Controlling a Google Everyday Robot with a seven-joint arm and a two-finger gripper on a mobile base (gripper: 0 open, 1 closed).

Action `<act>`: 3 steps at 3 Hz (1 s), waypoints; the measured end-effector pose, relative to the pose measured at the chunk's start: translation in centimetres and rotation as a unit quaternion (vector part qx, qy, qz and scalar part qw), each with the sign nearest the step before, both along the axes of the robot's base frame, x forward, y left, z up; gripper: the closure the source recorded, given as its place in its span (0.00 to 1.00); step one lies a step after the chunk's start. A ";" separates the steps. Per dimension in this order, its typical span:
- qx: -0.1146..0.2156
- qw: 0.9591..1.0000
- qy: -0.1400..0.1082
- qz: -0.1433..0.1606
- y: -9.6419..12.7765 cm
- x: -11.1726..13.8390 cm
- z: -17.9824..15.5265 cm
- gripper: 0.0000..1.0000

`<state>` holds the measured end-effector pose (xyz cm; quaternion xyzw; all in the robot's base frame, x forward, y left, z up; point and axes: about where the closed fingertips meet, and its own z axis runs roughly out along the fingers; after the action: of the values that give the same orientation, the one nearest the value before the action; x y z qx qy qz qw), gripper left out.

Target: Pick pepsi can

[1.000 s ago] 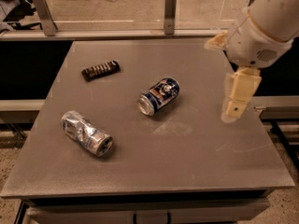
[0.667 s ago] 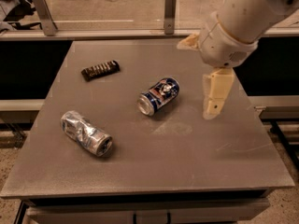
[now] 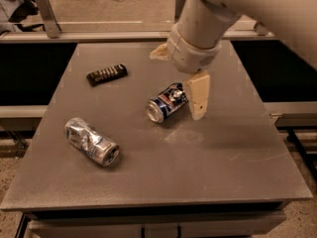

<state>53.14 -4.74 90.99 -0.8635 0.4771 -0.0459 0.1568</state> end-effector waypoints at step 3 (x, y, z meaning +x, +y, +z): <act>-0.055 0.991 0.049 0.110 3.8 -0.6 -6.5 0.00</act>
Offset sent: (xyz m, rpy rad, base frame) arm 0.0058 0.0440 -0.0773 -0.1196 0.1306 0.2652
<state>52.57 -0.96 84.51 -0.9195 0.3825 -0.0126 0.0896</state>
